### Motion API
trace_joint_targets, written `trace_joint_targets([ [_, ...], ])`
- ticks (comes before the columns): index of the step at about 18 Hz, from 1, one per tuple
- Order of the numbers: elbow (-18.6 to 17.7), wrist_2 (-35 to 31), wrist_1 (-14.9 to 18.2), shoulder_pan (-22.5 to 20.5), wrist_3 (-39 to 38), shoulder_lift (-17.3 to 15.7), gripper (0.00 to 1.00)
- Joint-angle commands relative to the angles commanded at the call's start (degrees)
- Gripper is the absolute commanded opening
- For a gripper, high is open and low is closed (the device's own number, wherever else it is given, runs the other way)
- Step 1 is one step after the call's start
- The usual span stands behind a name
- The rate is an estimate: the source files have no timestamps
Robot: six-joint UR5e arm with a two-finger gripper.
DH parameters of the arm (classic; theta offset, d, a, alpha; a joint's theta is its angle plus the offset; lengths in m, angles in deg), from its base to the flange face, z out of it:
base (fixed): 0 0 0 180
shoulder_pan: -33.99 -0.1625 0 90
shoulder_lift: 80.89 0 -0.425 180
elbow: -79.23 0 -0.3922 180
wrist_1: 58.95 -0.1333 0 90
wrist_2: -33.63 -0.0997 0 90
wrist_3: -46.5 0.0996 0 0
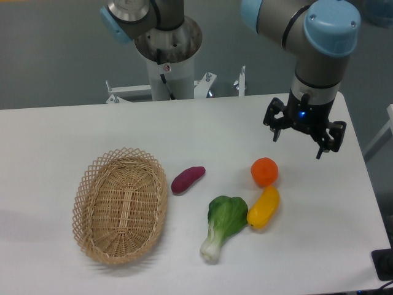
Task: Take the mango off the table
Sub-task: 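Move the open gripper down toward the yellow mango beside the orange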
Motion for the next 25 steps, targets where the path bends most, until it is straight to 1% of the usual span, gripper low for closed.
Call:
trace_joint_targets([
  [2,-1.1,0.2,-0.4,0.0,0.0,-0.2,1.0],
  [7,-1.5,0.6,-0.4,-0.1,0.0,-0.3,1.0],
  [16,-2.0,1.6,-1.4,0.2,1.3,0.8,1.0],
  [18,-2.2,2.2,-3.3,0.3,1.3,1.8,1.0],
  [21,-2.2,2.5,-5.0,1.6,1.2,3.6,1.0],
  [22,-2.3,2.5,-6.1,1.7,1.3,4.4,1.0],
  [23,-2.5,2.6,-7.4,1.7,1.3,5.0,1.0],
  [24,-3.4,3.2,-10.2,1.8,1.7,6.5,1.0],
  [25,-4.6,3.3,-12.1,1.8,2.3,7.6,1.0],
])
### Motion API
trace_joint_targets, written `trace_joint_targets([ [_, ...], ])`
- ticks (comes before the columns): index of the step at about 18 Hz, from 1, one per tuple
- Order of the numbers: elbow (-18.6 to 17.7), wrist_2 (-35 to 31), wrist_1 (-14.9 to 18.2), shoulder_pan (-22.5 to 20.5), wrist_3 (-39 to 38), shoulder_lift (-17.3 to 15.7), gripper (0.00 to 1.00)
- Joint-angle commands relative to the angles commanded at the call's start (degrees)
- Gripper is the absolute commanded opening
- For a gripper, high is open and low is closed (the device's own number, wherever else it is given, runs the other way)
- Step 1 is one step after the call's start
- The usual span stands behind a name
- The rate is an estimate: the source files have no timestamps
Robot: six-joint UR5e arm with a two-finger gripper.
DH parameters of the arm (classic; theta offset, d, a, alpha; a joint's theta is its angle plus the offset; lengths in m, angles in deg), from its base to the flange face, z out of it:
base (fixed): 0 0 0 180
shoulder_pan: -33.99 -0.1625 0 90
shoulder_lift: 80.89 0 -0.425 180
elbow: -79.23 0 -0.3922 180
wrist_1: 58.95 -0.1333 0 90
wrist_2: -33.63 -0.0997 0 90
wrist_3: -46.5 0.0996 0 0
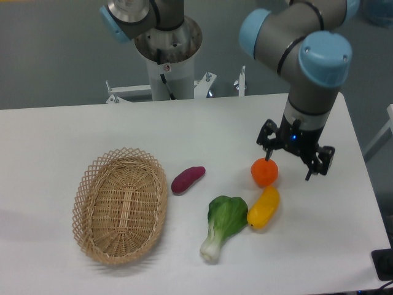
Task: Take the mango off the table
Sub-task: 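Move the open gripper down toward the yellow mango beside the orange, then close the gripper around the yellow mango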
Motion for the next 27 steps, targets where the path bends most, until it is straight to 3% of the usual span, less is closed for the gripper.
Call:
trace_joint_targets([
  [7,-7.4,0.0,-13.3,0.0,1.1,2.3,1.0],
  [13,-10.7,-0.2,-14.9,1.0,1.2,4.1,1.0],
  [17,-13.3,-0.3,-19.0,1.1,1.2,4.8,1.0],
  [27,-12.8,-0.4,-20.0,2.1,1.2,7.6,1.0],
])
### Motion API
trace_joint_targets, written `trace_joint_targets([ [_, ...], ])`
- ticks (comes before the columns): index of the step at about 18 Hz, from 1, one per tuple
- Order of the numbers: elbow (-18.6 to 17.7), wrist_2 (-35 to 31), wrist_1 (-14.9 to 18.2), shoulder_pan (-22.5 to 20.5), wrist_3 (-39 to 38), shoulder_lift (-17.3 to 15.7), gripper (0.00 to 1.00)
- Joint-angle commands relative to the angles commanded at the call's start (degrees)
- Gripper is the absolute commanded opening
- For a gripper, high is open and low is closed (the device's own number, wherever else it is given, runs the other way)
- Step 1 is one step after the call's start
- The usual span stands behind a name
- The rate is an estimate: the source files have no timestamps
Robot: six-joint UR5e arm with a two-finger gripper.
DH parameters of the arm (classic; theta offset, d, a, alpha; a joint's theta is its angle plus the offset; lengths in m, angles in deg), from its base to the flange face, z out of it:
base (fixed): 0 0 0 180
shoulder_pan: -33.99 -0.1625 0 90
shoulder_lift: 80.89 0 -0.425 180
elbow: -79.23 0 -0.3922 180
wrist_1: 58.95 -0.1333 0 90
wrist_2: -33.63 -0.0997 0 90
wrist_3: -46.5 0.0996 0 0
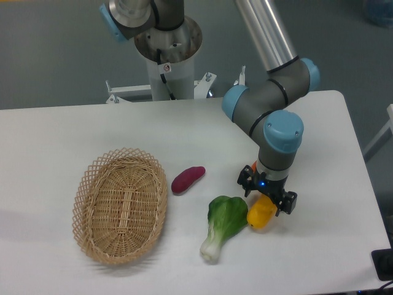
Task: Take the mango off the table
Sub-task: 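Close the gripper around the yellow mango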
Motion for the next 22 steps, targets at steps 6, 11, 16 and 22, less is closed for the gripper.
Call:
trace_joint_targets([
  [6,-1.0,-0.7,-2.3,0.4,-0.1,0.1,0.85],
  [11,-0.8,-0.9,-2.4,0.5,0.2,-0.3,0.55],
  [16,0.1,-0.9,-2.3,0.4,0.7,-0.3,0.48],
  [22,1.3,-0.3,-2.3,-1.0,4.0,-3.9,0.49],
])
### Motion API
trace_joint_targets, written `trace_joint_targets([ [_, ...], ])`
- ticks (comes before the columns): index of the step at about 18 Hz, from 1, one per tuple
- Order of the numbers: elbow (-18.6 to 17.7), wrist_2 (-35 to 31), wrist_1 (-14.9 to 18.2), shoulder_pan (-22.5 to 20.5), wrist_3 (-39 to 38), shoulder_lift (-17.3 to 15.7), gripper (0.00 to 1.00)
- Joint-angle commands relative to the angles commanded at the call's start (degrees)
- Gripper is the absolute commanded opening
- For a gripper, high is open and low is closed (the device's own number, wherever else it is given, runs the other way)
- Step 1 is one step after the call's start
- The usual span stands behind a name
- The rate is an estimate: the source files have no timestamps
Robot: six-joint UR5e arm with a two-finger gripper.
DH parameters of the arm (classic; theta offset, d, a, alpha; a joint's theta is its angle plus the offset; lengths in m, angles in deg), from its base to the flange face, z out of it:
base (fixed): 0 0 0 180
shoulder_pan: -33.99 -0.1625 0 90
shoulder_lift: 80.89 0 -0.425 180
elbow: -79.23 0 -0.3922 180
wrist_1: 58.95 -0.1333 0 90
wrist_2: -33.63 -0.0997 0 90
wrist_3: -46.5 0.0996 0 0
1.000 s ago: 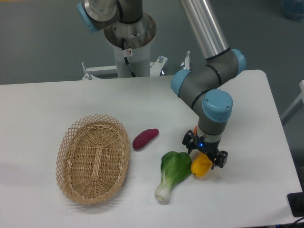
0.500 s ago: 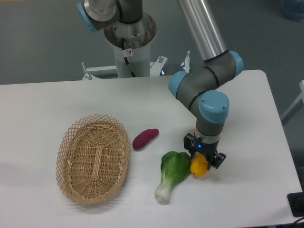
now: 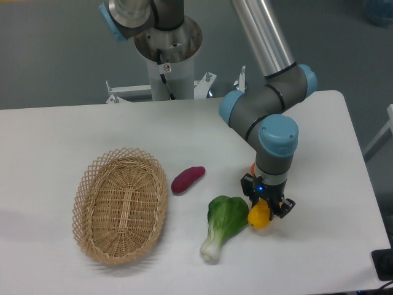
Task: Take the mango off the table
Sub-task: 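Lift the yellow mango up off the table and carry it toward the basket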
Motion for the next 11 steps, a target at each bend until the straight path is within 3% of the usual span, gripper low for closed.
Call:
trace_joint_targets([
  [5,1.5,5.6,0.2,-1.1,-2.0,-3.3,0.49],
  [11,0.7,11.9,0.6,-0.3,-14.4,-10.0,0.51],
])
